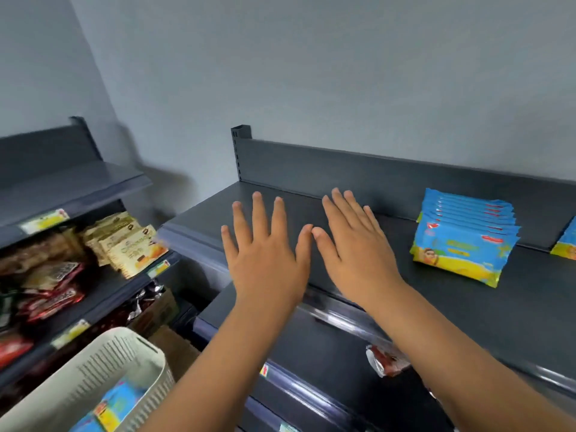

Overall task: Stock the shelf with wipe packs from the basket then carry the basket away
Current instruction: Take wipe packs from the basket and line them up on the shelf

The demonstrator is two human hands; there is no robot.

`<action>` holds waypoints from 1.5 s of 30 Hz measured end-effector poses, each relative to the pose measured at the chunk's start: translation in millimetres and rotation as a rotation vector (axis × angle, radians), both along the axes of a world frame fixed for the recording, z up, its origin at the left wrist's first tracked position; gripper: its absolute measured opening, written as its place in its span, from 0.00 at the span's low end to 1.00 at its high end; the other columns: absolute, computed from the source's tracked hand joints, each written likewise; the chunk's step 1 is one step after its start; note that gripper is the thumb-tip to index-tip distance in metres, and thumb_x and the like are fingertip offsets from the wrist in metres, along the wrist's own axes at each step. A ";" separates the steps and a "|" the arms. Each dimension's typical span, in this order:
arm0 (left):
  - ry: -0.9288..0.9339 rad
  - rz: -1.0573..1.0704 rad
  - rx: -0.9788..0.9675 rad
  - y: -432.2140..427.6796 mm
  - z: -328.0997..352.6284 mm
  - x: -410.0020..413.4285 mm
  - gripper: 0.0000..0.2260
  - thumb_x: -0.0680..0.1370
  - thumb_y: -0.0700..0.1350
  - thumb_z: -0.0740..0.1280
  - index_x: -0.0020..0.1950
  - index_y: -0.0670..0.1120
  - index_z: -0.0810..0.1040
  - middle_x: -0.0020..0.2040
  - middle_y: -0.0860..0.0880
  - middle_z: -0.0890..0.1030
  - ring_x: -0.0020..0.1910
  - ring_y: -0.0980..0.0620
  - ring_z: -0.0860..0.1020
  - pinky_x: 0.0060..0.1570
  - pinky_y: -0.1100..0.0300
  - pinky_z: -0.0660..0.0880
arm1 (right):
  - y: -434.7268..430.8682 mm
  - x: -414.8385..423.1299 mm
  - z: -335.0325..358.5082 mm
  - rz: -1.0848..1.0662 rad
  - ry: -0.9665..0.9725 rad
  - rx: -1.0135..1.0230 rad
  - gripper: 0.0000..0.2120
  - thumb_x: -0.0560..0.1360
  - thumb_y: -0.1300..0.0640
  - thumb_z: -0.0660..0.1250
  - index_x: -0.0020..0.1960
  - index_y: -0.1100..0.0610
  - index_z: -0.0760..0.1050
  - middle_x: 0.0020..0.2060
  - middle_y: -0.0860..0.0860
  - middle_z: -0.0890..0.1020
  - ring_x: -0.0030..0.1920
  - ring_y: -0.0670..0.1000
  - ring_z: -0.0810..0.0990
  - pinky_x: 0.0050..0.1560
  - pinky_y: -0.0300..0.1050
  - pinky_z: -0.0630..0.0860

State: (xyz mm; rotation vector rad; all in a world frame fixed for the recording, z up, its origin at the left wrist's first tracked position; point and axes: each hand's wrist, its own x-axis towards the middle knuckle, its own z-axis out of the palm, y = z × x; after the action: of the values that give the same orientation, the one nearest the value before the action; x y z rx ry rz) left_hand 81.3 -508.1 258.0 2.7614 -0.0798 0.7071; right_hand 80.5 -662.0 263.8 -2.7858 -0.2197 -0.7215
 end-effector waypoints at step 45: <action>0.958 0.844 -0.478 483.7 -296.2 -41.3 0.29 0.83 0.59 0.57 0.82 0.49 0.58 0.83 0.48 0.58 0.83 0.42 0.47 0.77 0.41 0.59 | 498.6 106.8 -319.4 0.693 0.964 -0.409 0.28 0.83 0.42 0.59 0.75 0.60 0.65 0.68 0.58 0.76 0.66 0.59 0.76 0.62 0.53 0.75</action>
State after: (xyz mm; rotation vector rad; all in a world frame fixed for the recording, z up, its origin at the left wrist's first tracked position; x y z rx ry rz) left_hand 40.0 -24.4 -38.1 2.2757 1.2874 -0.4688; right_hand 187.3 -163.4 -55.6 -2.7259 -1.1110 0.8821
